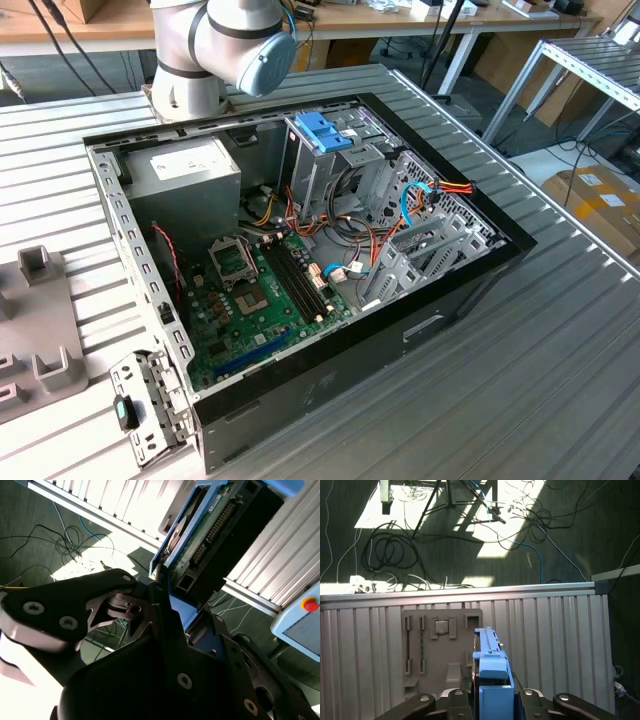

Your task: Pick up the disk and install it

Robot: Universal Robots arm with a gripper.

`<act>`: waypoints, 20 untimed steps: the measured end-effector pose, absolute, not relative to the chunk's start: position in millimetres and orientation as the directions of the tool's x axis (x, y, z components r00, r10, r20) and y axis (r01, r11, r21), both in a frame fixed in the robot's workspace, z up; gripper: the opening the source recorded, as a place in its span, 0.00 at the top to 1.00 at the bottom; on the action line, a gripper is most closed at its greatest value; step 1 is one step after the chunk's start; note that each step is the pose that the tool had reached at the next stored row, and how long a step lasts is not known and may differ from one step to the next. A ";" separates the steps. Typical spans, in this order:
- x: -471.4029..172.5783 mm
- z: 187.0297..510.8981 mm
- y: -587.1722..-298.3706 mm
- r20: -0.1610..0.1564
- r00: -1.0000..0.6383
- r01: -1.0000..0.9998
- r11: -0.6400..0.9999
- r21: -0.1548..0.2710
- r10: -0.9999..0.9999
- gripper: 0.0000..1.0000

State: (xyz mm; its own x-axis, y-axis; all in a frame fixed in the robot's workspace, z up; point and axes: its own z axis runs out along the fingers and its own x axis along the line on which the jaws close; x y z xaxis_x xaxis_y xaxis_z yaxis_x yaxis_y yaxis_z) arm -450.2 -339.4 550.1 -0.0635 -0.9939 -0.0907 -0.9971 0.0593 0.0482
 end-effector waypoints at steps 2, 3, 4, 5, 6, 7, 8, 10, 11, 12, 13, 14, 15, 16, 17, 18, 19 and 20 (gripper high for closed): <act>-450.2 549.7 -340.1 -0.091 -0.063 -0.997 0.059 0.048 -0.994 0.63; -450.1 549.5 -340.5 -0.091 -0.063 -0.997 0.059 0.048 -0.994 0.63; -450.0 549.4 -340.9 -0.091 -0.064 -0.997 0.059 0.048 -0.994 0.63; -449.9 549.0 -341.4 -0.091 -0.063 -0.997 0.059 0.048 -0.994 0.63; -449.8 548.8 -341.6 -0.091 -0.063 -0.997 0.059 0.048 -0.994 0.63; -449.7 548.7 -341.7 -0.091 -0.063 -0.997 0.059 0.048 -0.994 0.63; -449.7 548.6 -341.8 -0.091 -0.063 -0.997 0.059 0.048 -0.994 0.63; -449.5 548.3 -342.0 -0.091 -0.063 -0.997 0.059 0.048 -0.994 0.63; -449.4 548.0 -342.2 -0.091 -0.063 -0.997 0.059 0.048 -0.994 0.63; -449.3 547.8 -342.4 -0.091 -0.063 -0.997 0.059 0.048 -0.994 0.63; -449.0 547.6 -342.5 -0.091 -0.063 -0.997 0.059 0.048 -0.994 0.63; -448.9 547.5 -342.6 -0.091 -0.063 -0.997 0.059 0.048 -0.994 0.63; -448.8 547.4 -342.8 -0.091 -0.063 -0.997 0.059 0.048 -0.994 0.63; -448.6 547.2 -342.9 -0.091 -0.063 -0.997 0.059 0.048 -0.994 0.63; -448.5 547.1 -343.0 -0.091 -0.063 -0.997 0.059 0.048 -0.994 0.63; -448.3 547.0 -343.1 -0.091 -0.063 -0.997 0.059 0.048 -0.994 0.63; -448.2 546.9 -343.2 -0.091 -0.063 -0.997 0.059 0.048 -0.994 0.63; -447.8 546.7 -343.3 -0.091 -0.063 -0.997 0.059 0.048 -0.994 0.63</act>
